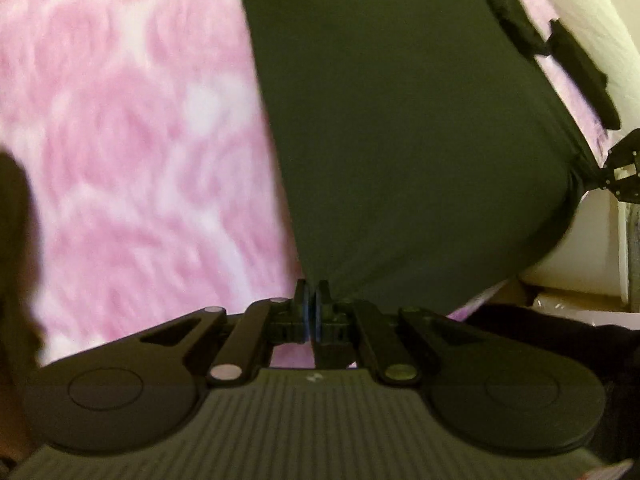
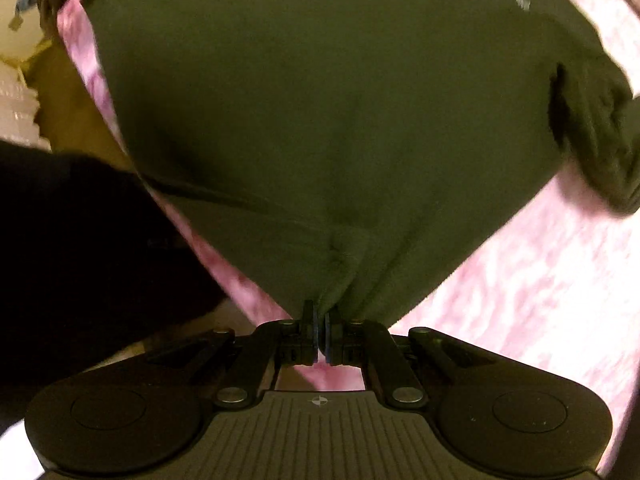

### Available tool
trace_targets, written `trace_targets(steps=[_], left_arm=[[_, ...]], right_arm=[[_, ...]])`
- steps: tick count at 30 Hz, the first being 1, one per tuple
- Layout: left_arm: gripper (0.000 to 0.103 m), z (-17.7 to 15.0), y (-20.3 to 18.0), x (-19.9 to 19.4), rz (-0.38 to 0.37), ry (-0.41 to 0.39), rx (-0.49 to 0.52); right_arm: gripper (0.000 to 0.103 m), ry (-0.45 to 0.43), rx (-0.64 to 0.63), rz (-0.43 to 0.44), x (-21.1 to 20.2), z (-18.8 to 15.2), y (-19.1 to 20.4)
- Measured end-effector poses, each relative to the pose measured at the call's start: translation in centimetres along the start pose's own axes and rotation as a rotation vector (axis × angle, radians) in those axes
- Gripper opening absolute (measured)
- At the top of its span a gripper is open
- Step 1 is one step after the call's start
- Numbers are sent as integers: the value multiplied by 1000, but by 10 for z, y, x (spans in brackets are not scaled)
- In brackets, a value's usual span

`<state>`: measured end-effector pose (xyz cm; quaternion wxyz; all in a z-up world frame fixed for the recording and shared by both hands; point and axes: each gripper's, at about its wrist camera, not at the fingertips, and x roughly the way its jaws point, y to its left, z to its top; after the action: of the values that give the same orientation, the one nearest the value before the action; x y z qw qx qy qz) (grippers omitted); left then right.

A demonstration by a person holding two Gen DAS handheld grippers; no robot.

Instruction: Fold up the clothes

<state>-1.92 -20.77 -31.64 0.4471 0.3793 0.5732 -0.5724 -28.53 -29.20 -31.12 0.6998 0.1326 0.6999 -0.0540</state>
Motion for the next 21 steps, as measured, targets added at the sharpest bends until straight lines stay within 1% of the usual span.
trace_targets(steps=[2, 7, 9, 10, 12, 13, 14, 15, 16, 17, 18, 19, 20, 21], left_arm=[[0, -5, -11, 6, 10, 24, 14], [1, -6, -25, 10, 42, 77, 22], [1, -5, -27, 9, 46, 103, 25], [3, -5, -28, 8, 51, 119, 27], [6, -5, -28, 2, 79, 133, 35], [9, -3, -27, -4, 92, 126, 37], [9, -1, -26, -10, 105, 113, 37], [9, 2, -24, -16, 118, 100, 37], [13, 7, -20, -24, 123, 78, 36], [15, 14, -14, -33, 126, 46, 33], [19, 26, -7, -40, 130, 14, 31], [20, 38, 0, -46, 134, -16, 31], [20, 50, 7, -52, 138, -46, 31], [21, 65, 15, -57, 140, -82, 40]], right_arm=[[2, 14, -13, 3, 10, -6, 2], [2, -2, -21, -18, 13, -16, -1], [2, -4, 7, -9, 12, -18, -6], [2, -6, 28, 0, 11, -18, -10], [2, -9, 66, 14, 8, -19, -16], [2, -7, 75, 15, 6, -18, -17], [3, -9, 84, 16, 2, -18, -19], [9, -14, 96, 13, -4, -19, -22], [14, -15, 110, 6, -10, -19, -27], [30, -15, 125, -10, -16, -18, -33], [51, -12, 138, -37, -23, -15, -41], [60, -5, 150, -55, -28, -13, -49], [65, -3, 168, -74, -34, -11, -58], [65, -12, 196, -101, -40, -7, -66]])
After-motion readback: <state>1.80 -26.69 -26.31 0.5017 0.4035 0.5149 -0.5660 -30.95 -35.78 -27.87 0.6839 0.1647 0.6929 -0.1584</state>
